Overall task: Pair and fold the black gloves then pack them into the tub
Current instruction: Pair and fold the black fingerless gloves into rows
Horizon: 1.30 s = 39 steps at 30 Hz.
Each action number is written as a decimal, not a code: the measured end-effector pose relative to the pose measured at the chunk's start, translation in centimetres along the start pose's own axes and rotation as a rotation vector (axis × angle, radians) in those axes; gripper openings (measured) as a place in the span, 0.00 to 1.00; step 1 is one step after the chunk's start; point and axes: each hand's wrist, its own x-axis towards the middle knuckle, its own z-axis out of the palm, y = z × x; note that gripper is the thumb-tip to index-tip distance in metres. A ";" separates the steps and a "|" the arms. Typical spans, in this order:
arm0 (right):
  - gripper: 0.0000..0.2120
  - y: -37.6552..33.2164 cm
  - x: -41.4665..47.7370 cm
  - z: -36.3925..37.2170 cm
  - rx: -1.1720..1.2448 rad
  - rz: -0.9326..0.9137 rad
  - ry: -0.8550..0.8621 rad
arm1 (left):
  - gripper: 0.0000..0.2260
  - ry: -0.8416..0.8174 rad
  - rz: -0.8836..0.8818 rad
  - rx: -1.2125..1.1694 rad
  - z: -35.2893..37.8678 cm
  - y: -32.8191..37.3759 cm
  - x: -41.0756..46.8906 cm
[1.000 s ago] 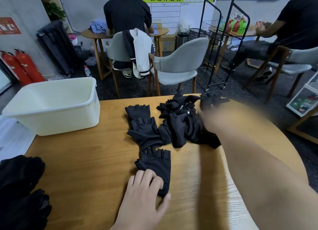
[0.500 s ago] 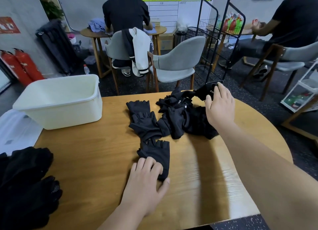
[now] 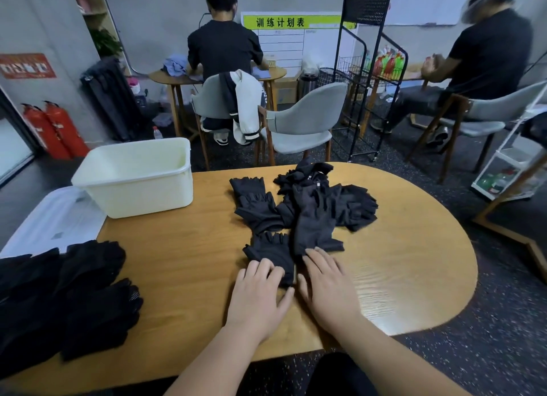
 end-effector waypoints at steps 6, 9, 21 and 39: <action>0.13 -1.0 -2.3 -0.4 0.081 -0.108 0.106 | 0.21 -0.042 0.011 -0.003 -0.9 -1.4 -2.6; 0.07 -1.5 -3.2 -0.8 0.127 -0.148 0.144 | 0.23 -0.057 0.009 -0.006 -1.2 -2.0 -4.0; 0.42 -3.7 -4.1 -2.1 0.140 0.051 -0.256 | 0.31 -0.193 -0.038 0.012 -1.6 -3.8 -7.2; 0.30 -3.6 -4.4 -1.7 0.168 0.650 0.028 | 0.29 -0.057 -0.041 -0.127 -2.0 -5.5 -10.0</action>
